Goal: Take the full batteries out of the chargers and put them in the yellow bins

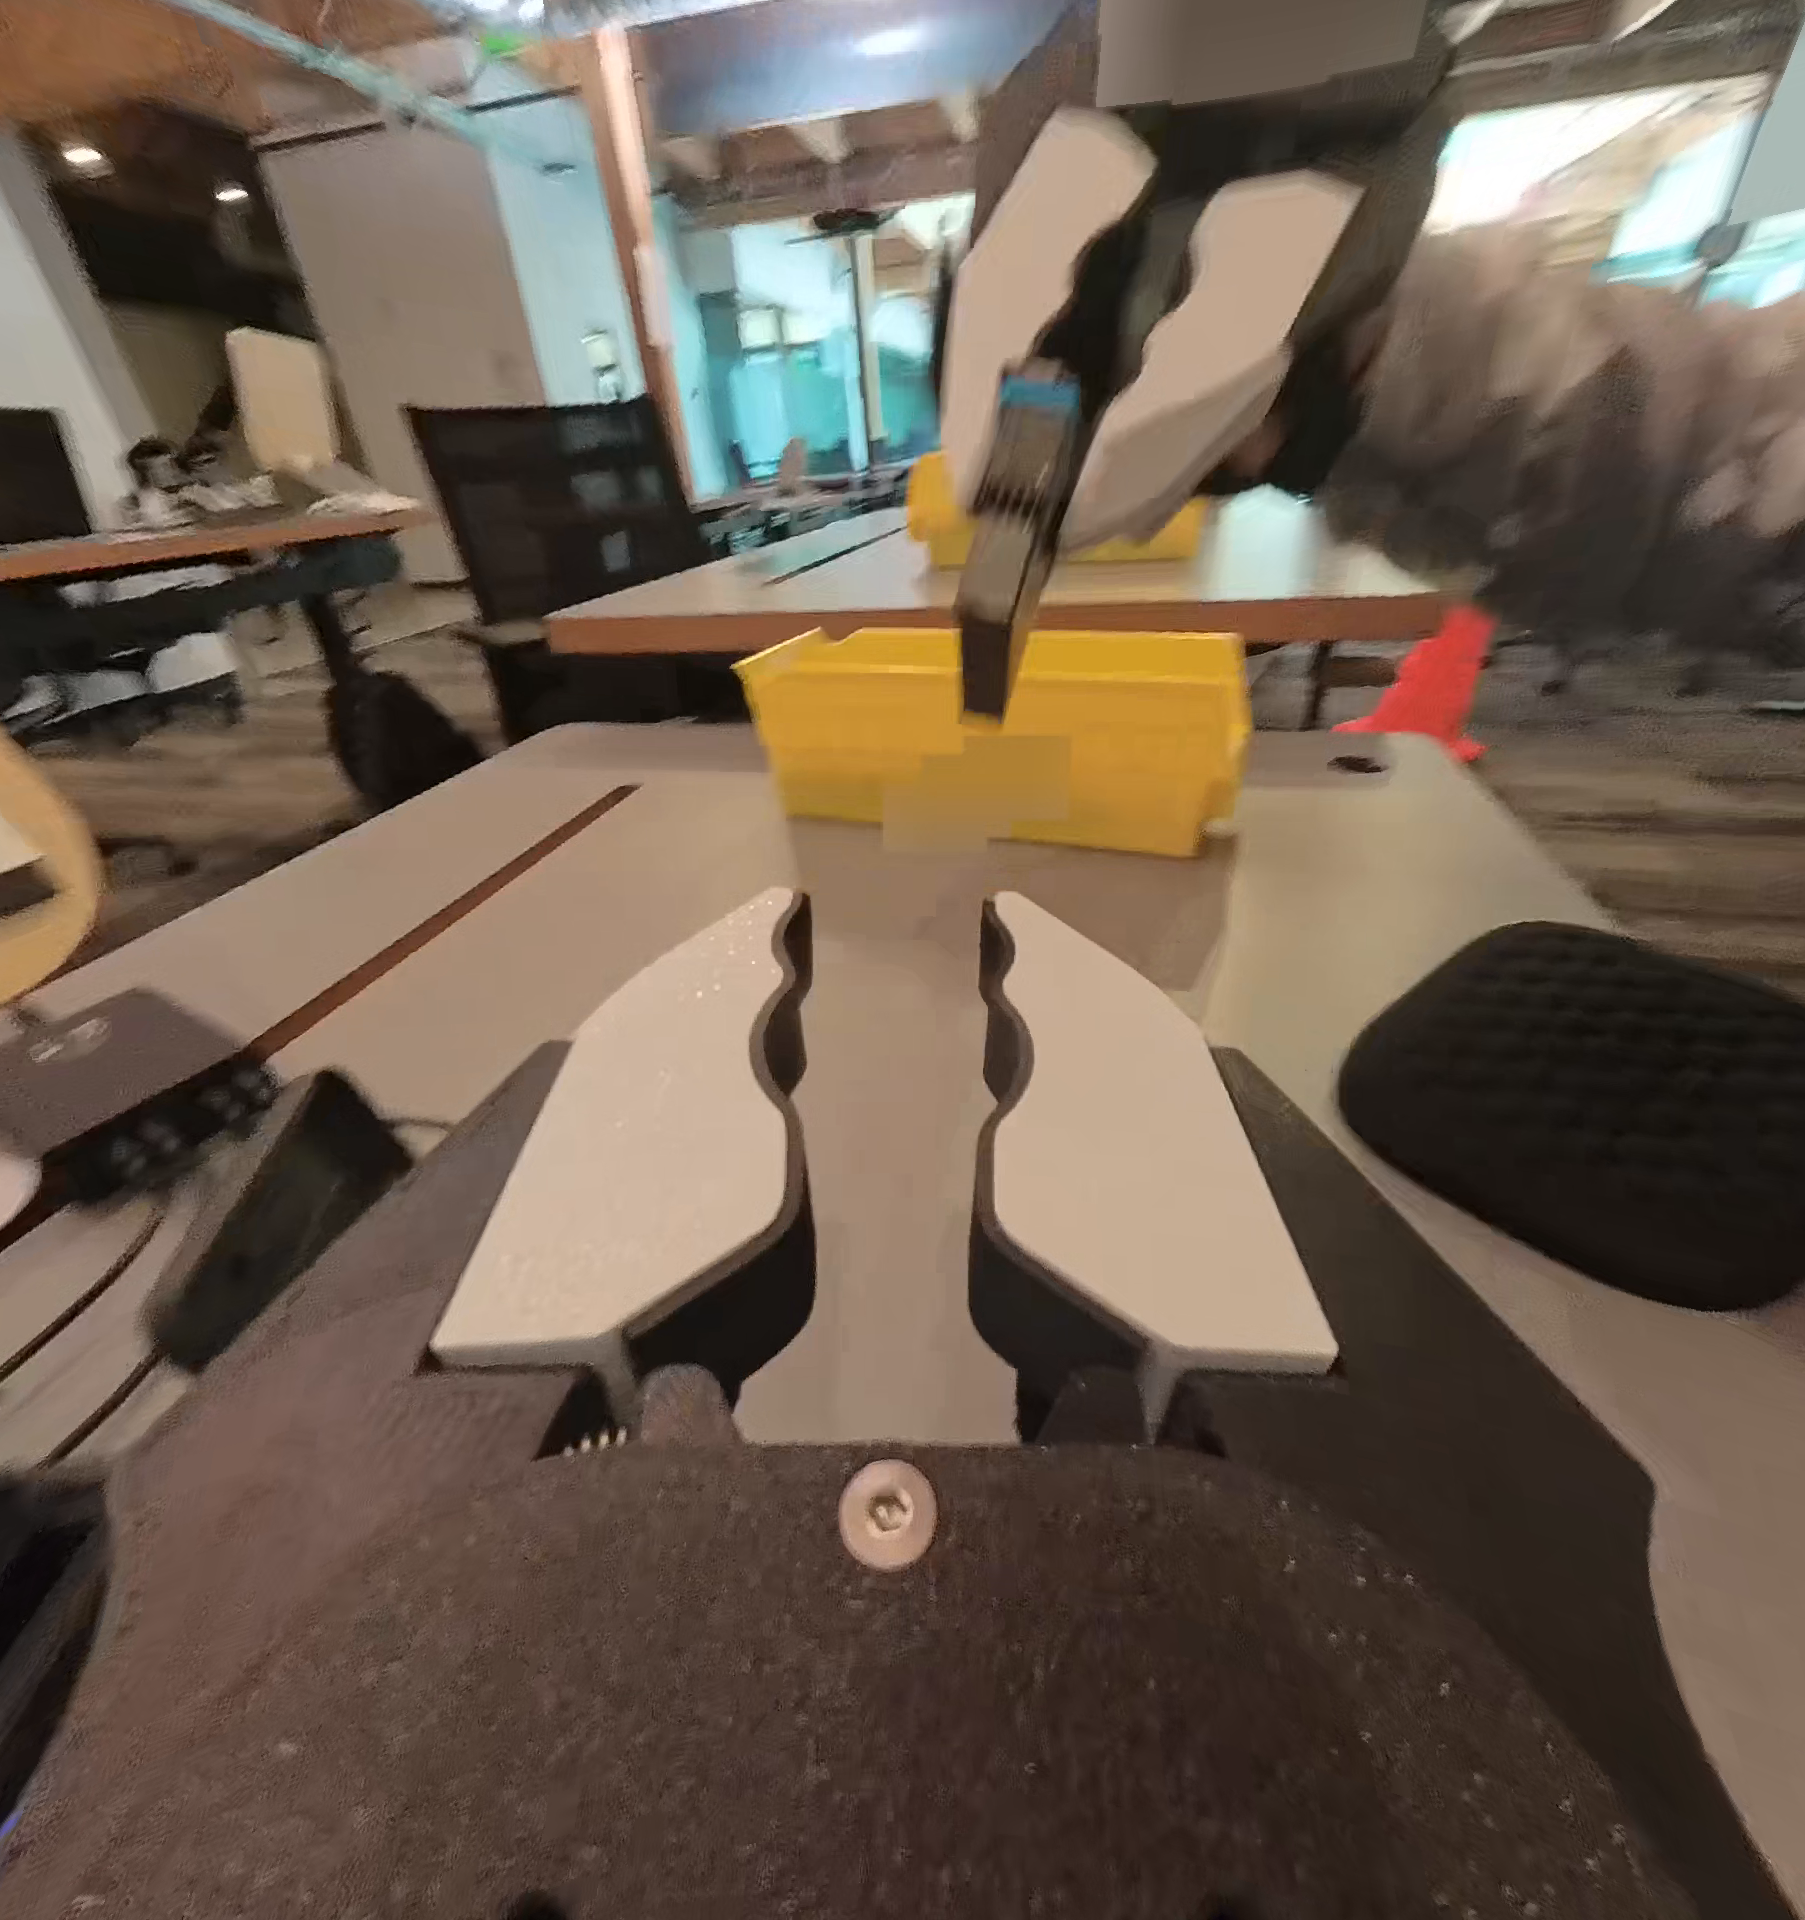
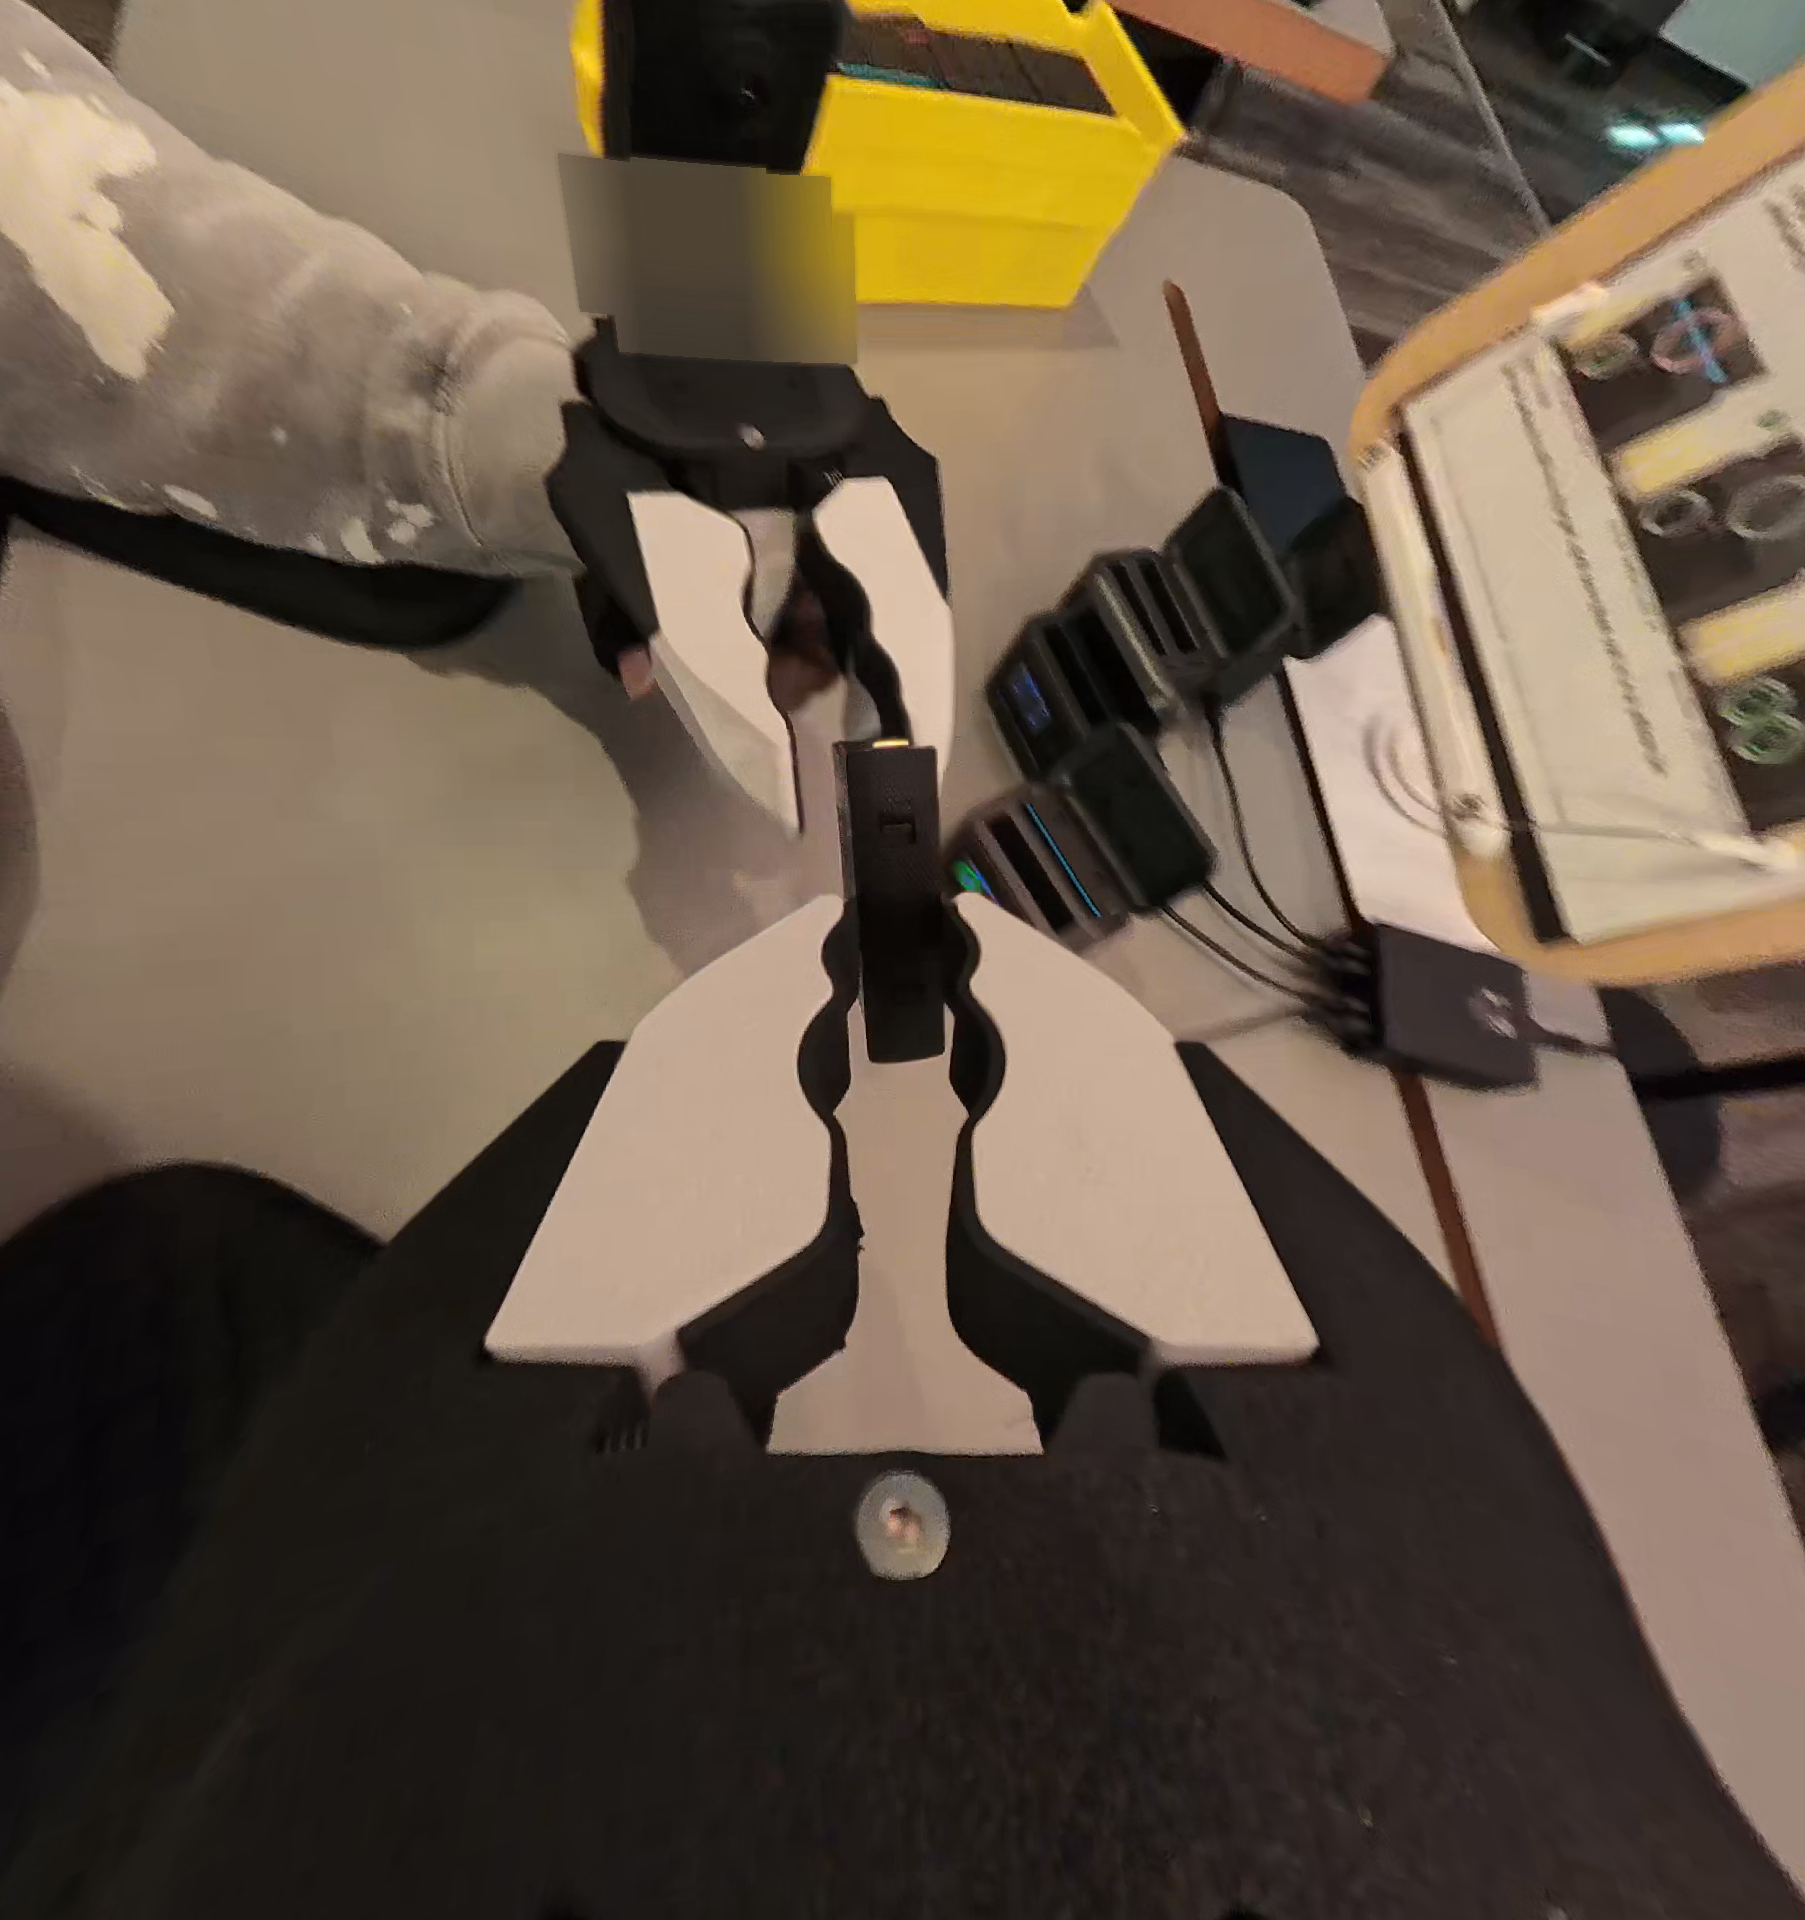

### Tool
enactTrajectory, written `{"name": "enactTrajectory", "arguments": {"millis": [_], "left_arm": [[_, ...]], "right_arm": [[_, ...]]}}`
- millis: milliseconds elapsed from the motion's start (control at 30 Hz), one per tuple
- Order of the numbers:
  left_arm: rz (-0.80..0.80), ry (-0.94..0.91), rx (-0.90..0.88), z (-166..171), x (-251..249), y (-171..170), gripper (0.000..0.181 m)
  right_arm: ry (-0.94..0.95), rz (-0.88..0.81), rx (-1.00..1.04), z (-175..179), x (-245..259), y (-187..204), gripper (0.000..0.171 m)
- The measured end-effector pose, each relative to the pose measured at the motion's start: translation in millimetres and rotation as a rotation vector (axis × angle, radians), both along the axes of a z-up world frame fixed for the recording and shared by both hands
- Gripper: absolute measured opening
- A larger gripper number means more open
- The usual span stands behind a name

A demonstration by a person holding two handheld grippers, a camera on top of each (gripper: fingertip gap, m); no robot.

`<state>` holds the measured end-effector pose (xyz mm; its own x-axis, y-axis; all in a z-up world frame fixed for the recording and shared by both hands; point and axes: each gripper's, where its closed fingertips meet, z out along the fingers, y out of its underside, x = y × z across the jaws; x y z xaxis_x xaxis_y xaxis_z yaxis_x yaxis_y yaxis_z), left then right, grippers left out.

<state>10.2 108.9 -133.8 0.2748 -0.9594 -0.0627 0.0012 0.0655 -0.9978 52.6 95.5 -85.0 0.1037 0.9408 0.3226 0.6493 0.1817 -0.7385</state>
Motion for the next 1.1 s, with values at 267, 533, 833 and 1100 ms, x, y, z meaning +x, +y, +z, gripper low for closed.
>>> {"name": "enactTrajectory", "arguments": {"millis": [267, 533, 833, 1100], "left_arm": [[0.320, 0.070, -0.004, -19.1, -33.5, 54.2, 0.028], [0.389, 0.127, 0.009, -32.1, -37.5, 63.2, 0.024], [0.437, 0.144, -0.009, -39.8, -46.1, 71.4, 0.022], [0.441, 0.183, -0.002, -48.1, -43.8, 72.5, 0.019]], "right_arm": [[-0.365, -0.337, 0.091, 18.7, 175.3, 44.1, 0.014], [-0.666, -0.480, -0.034, -34.2, 307.6, 24.9, 0.014], [-0.749, -0.345, -0.221, -126.5, 311.0, -22.7, 0.014], [-0.848, -0.337, -0.191, -155.0, 320.6, -22.3, 0.014]]}}
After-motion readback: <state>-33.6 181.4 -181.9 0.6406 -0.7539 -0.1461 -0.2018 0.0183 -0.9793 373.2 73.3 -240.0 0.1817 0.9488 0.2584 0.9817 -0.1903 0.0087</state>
